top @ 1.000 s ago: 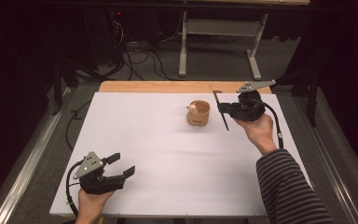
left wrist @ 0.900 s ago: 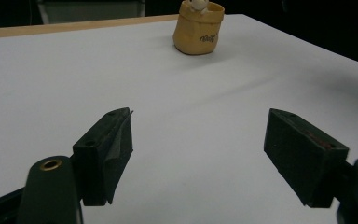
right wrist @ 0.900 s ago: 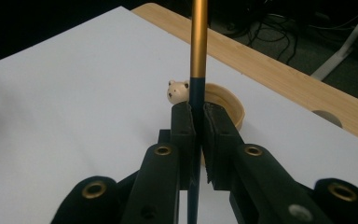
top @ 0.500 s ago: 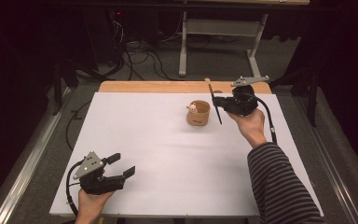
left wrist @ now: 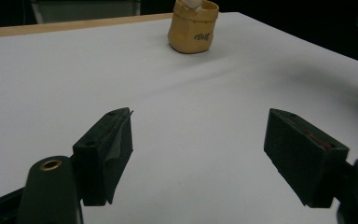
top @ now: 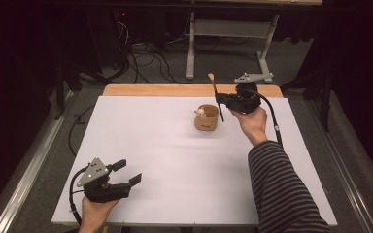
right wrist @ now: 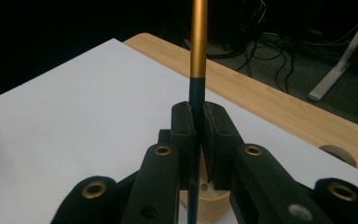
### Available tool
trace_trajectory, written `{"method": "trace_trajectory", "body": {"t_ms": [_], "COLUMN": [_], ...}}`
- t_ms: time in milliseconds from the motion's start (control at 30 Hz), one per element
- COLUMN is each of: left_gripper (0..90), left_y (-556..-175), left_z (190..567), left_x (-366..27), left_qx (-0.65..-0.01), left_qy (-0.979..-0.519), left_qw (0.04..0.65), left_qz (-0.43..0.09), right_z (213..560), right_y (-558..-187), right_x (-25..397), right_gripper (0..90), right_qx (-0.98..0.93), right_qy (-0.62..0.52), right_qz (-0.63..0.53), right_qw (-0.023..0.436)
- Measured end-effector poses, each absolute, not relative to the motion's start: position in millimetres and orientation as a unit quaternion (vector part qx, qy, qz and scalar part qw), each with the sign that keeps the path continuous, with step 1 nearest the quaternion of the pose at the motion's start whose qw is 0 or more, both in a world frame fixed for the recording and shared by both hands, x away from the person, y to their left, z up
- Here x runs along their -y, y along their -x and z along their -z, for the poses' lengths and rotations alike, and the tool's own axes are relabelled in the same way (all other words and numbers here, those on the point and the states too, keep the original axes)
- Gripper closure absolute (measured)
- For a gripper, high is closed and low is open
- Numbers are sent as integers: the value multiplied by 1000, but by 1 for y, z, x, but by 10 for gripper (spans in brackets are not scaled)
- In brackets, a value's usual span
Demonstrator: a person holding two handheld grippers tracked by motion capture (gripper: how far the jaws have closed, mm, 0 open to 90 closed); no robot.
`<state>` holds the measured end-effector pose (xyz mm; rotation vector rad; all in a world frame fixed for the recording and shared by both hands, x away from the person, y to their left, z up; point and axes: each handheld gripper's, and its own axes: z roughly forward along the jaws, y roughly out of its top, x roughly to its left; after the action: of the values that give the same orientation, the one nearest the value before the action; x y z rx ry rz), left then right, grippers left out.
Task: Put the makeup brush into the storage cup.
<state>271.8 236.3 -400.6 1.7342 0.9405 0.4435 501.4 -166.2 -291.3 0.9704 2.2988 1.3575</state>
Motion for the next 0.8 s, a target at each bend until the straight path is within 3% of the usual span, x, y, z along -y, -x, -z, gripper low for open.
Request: {"method": "trace_trajectory", "body": {"t_ms": [800], "left_gripper": [244], "left_y": [-272], "left_z": [401], "left_x": [-235], "left_qx": [-390], "left_qy": [-730], "left_qw": [530], "left_qz": [-184], "right_z": [304], "right_y": [-521], "right_x": [153], "right_gripper": [856], "right_qx": [-780], "right_qy": [-352], "right_qz": [-493], "right_qw": [158]}}
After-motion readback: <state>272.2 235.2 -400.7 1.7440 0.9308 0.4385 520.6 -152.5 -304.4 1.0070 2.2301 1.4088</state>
